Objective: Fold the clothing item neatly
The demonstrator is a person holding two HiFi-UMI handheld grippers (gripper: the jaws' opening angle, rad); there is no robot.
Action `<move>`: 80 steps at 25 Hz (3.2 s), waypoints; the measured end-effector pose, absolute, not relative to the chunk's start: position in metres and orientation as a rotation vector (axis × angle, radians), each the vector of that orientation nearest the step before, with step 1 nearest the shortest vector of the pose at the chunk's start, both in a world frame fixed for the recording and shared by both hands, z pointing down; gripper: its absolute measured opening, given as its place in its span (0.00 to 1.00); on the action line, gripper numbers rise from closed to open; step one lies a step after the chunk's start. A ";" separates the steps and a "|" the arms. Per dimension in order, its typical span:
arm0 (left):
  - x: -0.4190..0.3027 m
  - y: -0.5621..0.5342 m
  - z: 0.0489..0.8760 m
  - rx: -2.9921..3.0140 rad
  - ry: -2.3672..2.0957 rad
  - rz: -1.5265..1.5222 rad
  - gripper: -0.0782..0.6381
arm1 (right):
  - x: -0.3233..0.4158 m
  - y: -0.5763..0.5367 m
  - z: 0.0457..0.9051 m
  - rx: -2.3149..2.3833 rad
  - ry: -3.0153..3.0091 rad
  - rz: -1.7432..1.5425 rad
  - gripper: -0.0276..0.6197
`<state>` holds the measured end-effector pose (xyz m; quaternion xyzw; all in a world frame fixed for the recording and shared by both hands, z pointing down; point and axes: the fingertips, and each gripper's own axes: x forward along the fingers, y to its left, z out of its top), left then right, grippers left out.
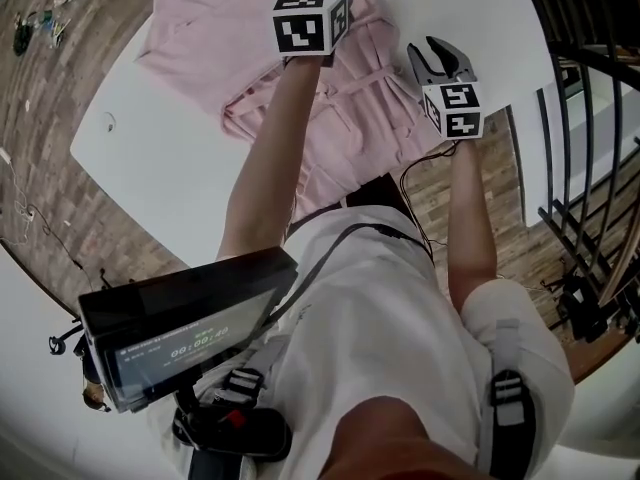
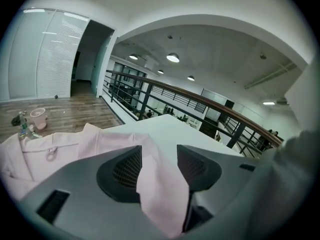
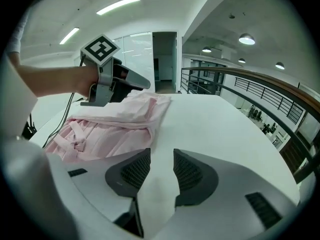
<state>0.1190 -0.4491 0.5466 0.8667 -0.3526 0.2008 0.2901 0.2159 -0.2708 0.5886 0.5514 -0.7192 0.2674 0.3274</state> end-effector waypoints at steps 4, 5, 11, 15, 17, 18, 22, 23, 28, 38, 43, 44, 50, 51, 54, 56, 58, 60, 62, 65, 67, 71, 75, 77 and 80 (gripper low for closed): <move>0.102 -0.421 0.541 2.324 -0.933 0.596 0.41 | 0.190 -0.291 0.575 1.416 -1.999 0.648 0.27; 0.095 -0.412 0.540 2.325 -0.943 0.615 0.41 | 0.181 -0.298 0.572 1.399 -2.035 0.626 0.27; 0.042 -0.372 0.548 2.335 -1.063 0.772 0.41 | 0.125 -0.354 0.560 1.276 -2.191 0.504 0.05; 0.001 -0.367 0.556 2.265 -1.135 0.768 0.20 | 0.093 -0.400 0.570 1.222 -2.188 0.458 0.05; -0.018 -0.367 0.569 2.215 -1.172 0.783 0.17 | 0.094 -0.416 0.589 1.199 -2.109 0.425 0.05; -0.025 -0.368 0.577 2.192 -1.183 0.794 0.16 | 0.100 -0.420 0.600 1.191 -2.062 0.414 0.05; -0.051 -0.372 0.609 2.107 -1.160 0.823 0.16 | 0.114 -0.430 0.621 1.178 -1.999 0.427 0.05; -0.057 -0.374 0.614 2.094 -1.155 0.825 0.16 | 0.112 -0.434 0.622 1.186 -1.992 0.436 0.05; -0.074 -0.371 0.603 2.142 -1.168 0.851 0.16 | 0.097 -0.435 0.615 1.223 -2.003 0.421 0.05; -0.124 -0.309 0.623 2.105 -1.211 1.096 0.16 | 0.091 -0.367 0.625 1.134 -2.021 0.474 0.05; -0.124 -0.313 0.627 2.041 -1.200 0.969 0.16 | 0.116 -0.377 0.632 1.161 -1.980 0.460 0.05; -0.122 -0.312 0.624 2.047 -1.203 0.977 0.16 | 0.119 -0.381 0.628 1.173 -1.962 0.415 0.05; -0.129 -0.314 0.613 2.107 -1.259 1.006 0.16 | 0.099 -0.395 0.599 1.107 -2.107 0.340 0.05; -0.130 -0.315 0.616 2.103 -1.253 1.009 0.16 | 0.094 -0.394 0.606 1.062 -2.105 0.345 0.05; -0.131 -0.313 0.630 2.073 -1.201 1.021 0.16 | 0.097 -0.393 0.632 1.009 -2.014 0.308 0.05; -0.132 -0.312 0.633 2.072 -1.189 1.027 0.16 | 0.101 -0.395 0.637 1.052 -2.024 0.324 0.05; -0.131 -0.308 0.633 2.077 -1.181 1.031 0.16 | 0.103 -0.394 0.635 1.078 -2.040 0.332 0.05; -0.130 -0.301 0.633 2.075 -1.169 1.022 0.16 | 0.104 -0.388 0.636 1.074 -2.043 0.336 0.05; -0.128 -0.294 0.633 2.071 -1.159 1.017 0.16 | 0.106 -0.382 0.637 1.064 -2.044 0.348 0.05; -0.125 -0.282 0.633 2.063 -1.145 1.012 0.16 | 0.109 -0.375 0.638 1.056 -2.043 0.352 0.05; -0.123 -0.274 0.633 2.062 -1.138 1.008 0.16 | 0.110 -0.371 0.637 1.051 -2.045 0.356 0.05; -0.122 -0.268 0.631 2.067 -1.134 1.018 0.16 | 0.115 -0.366 0.640 1.041 -2.041 0.356 0.05; -0.125 -0.278 0.605 2.124 -1.158 1.009 0.16 | 0.109 -0.364 0.634 0.999 -2.038 0.353 0.05; -0.119 -0.289 0.580 2.185 -1.149 0.966 0.16 | 0.103 -0.361 0.620 0.974 -2.058 0.330 0.05; -0.108 -0.311 0.551 2.294 -1.121 0.975 0.12 | 0.089 -0.362 0.591 0.964 -2.131 0.298 0.05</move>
